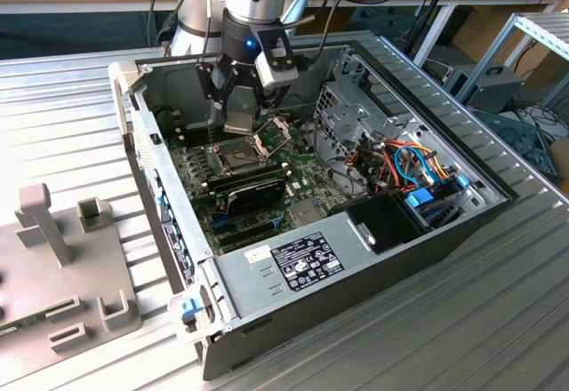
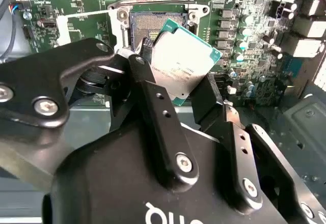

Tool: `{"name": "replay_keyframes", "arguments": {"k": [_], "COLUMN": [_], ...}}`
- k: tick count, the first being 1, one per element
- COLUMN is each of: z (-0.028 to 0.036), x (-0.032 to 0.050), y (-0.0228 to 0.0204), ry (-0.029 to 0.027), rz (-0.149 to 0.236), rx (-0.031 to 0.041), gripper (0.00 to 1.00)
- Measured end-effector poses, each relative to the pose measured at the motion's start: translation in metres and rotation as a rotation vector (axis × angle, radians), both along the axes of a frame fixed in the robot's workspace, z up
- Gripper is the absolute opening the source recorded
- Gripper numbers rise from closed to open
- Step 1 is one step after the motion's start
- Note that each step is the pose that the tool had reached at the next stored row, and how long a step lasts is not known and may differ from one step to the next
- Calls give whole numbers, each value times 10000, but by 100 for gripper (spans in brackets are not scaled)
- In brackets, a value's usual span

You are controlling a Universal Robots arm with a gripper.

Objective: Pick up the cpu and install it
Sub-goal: 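Place the cpu into insertion slot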

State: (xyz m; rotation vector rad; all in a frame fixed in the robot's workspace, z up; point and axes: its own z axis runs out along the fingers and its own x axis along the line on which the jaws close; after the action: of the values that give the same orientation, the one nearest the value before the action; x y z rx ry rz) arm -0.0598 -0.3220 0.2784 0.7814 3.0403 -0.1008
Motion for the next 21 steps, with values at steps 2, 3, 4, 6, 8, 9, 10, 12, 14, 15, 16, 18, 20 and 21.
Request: {"name": "replay_keyframes", "arguments": {"k": [2,3,4,6,8,9,10,12,14,15,16,18,20,21], "z": [0,0,0,0,0,0,-1,-1,-2,-2,-3,-2,-3,-3], "x": [0,0,0,0,0,0,0,0,0,0,0,0,0,0], "y": [0,0,0,0,0,0,0,0,0,0,0,0,0,0], "ry": [0,0,0,0,0,0,0,0,0,0,0,0,0,0], "rz": [-790,-867,-915,-932,-1031,-1101,-1244,-1517,-1822,-1959,-2065,-2143,-2143,-2143], "rx": [0,0,0,0,0,1,0,0,0,0,0,0,0,0], "gripper": [55,55,55,55,55,55,55,55,55,55,55,55,55,55]}}
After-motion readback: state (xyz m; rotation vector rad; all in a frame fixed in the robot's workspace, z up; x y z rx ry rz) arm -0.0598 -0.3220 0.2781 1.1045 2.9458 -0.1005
